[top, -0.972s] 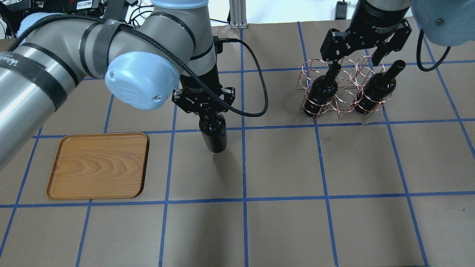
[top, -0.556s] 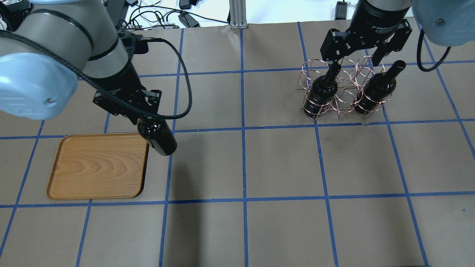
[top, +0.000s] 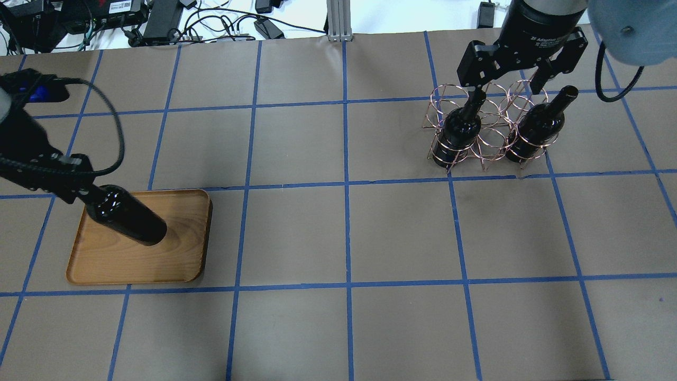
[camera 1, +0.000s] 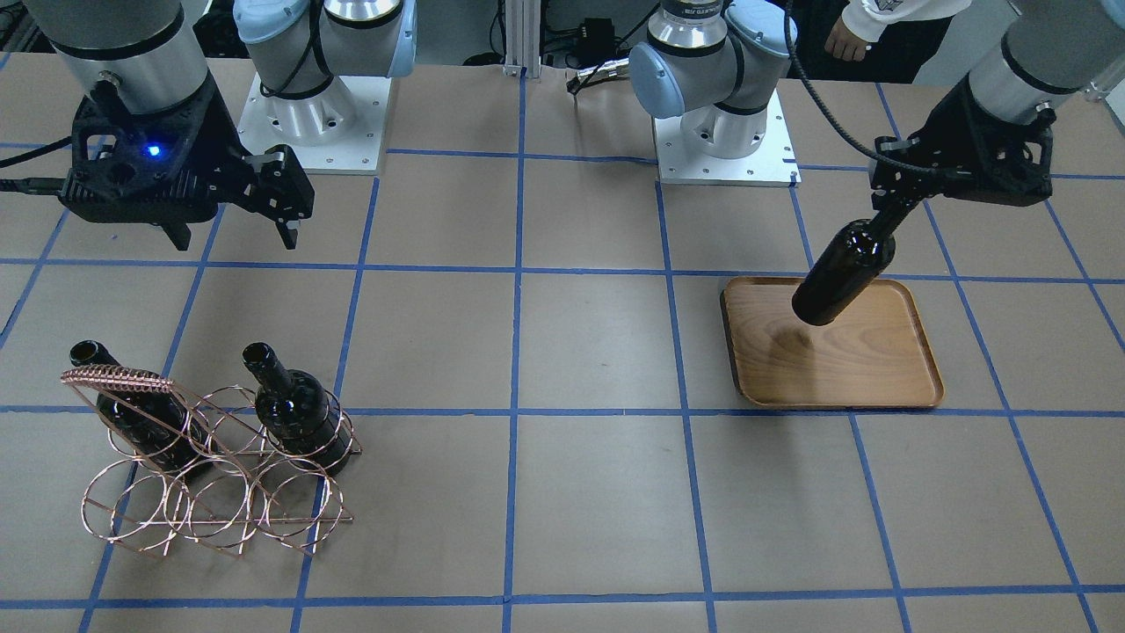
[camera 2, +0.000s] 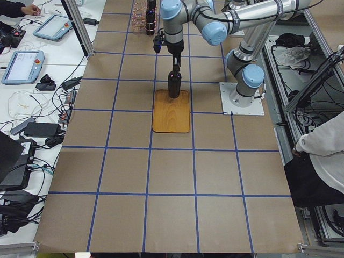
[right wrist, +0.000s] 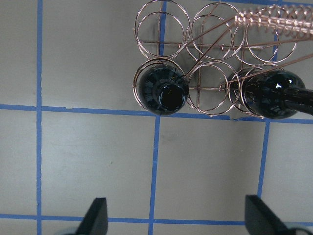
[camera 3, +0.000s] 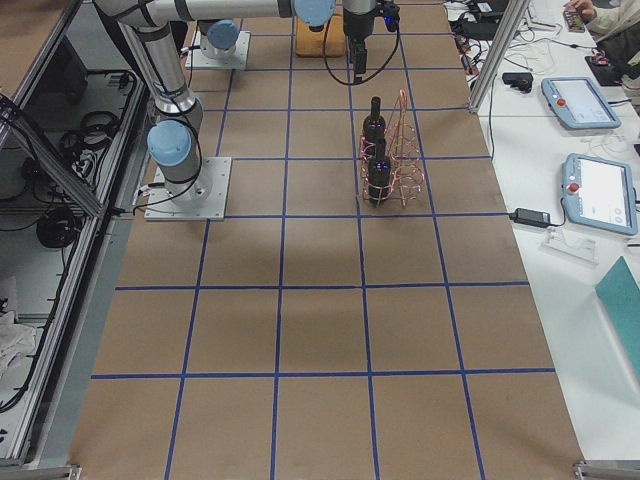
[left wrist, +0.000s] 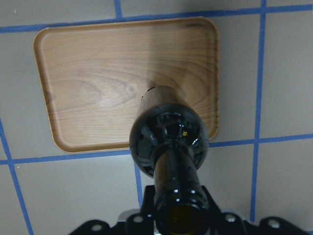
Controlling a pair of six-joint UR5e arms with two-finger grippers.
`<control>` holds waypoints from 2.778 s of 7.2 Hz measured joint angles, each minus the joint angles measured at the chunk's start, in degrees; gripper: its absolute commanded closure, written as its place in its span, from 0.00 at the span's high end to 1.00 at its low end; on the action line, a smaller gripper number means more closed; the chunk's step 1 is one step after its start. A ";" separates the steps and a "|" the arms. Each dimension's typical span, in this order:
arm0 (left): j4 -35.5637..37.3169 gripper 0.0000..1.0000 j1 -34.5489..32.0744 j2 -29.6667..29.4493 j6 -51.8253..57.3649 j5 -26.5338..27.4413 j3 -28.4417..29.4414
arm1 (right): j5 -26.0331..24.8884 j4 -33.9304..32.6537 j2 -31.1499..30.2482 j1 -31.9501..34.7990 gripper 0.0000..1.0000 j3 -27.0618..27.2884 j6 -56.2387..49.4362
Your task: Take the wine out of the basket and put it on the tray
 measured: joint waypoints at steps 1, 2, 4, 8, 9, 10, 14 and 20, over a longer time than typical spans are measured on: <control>1.26 0.00 1.99 0.13 1.93 0.14 -1.14 | -0.01 0.00 0.01 -0.01 1.00 0.00 0.02; 3.09 0.00 2.67 -0.35 2.50 0.20 -1.66 | -0.01 0.00 0.02 -0.01 1.00 0.00 0.04; 5.57 0.10 3.09 -1.50 2.64 0.17 -2.13 | -0.01 0.00 0.02 -0.01 1.00 0.00 0.06; 6.09 1.00 3.16 -2.44 2.42 -0.09 -2.41 | -0.09 0.00 0.03 -0.01 1.00 0.00 0.11; 6.11 1.00 3.09 -2.36 1.78 -0.05 -2.26 | -0.10 0.00 0.03 -0.01 1.00 0.00 0.13; 6.11 1.00 2.93 -2.04 0.19 -0.16 -1.98 | -0.10 0.00 0.02 0.00 1.00 0.00 0.13; 3.10 1.00 -11.30 -1.69 -21.46 -0.49 5.32 | -0.06 -0.02 0.02 0.00 1.00 0.01 0.26; 2.03 1.00 -31.95 -3.29 -41.94 -0.62 10.83 | -0.08 -0.08 0.00 -0.01 1.00 0.08 0.16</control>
